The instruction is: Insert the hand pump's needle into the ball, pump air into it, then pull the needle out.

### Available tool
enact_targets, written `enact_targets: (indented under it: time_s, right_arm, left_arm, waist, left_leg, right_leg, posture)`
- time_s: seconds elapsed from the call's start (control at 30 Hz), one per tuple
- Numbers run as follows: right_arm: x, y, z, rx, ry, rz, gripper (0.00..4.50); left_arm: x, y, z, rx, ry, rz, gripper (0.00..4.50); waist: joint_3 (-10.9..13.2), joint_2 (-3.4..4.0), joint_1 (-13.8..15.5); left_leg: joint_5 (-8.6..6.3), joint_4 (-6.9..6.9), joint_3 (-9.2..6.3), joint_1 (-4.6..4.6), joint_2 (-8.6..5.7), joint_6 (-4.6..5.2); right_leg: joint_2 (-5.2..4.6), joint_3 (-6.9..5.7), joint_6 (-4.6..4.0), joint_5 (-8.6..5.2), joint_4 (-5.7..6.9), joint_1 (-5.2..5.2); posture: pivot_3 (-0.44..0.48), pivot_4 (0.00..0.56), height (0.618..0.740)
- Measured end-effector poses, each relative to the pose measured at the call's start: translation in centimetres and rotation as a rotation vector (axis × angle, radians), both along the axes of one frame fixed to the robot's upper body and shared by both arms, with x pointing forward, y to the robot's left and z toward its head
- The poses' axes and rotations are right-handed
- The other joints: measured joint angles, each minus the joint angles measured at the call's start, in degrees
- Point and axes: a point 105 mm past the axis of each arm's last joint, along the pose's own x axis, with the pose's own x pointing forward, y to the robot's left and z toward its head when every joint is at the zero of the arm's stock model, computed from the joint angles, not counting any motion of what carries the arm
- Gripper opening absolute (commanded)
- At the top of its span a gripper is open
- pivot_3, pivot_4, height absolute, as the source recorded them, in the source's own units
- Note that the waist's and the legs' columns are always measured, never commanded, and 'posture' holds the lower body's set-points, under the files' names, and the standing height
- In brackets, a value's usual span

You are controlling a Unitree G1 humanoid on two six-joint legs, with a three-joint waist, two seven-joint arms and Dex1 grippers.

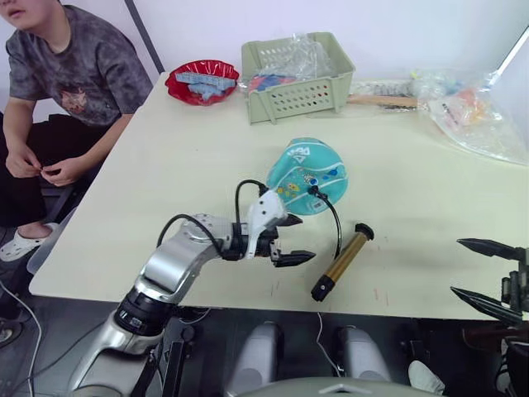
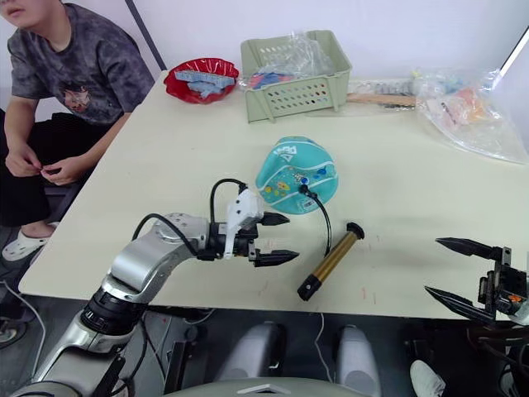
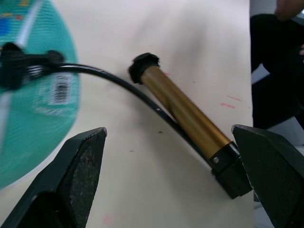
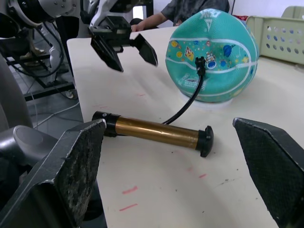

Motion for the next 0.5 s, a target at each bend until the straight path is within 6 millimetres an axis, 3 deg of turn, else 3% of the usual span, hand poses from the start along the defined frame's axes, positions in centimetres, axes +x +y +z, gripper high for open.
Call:
enact_targets:
  time_s: [0.3,0.5]
  right_arm:
    - [0.6,1.1,0.3,0.009,-0.028,0.032,4.50]
    - [0.7,1.7,-0.3,0.017,-0.016,0.036,4.50]
  left_arm:
    - [-0.7,-4.2,-1.7,0.088,0.062,-0.035,4.47]
    - [-0.4,-5.2,-3.8,0.192,0.143,0.039,4.47]
  waist:
    - [0.00,0.00,0.06]
    - [0.00,-0.01,0.03]
  left_leg:
    - [0.00,0.08,0.00,0.00,-0.01,0.00]
    - [0.01,0.12,-0.02,0.01,-0.01,0.00]
  right_leg:
    - [0.00,0.01,0.00,0.00,0.09,0.00]
    - [0.02,0.01,0.00,-0.01,0.21,-0.01]
  posture:
    - [0.000,0.150,0.740]
    - [0.000,0.150,0.740]
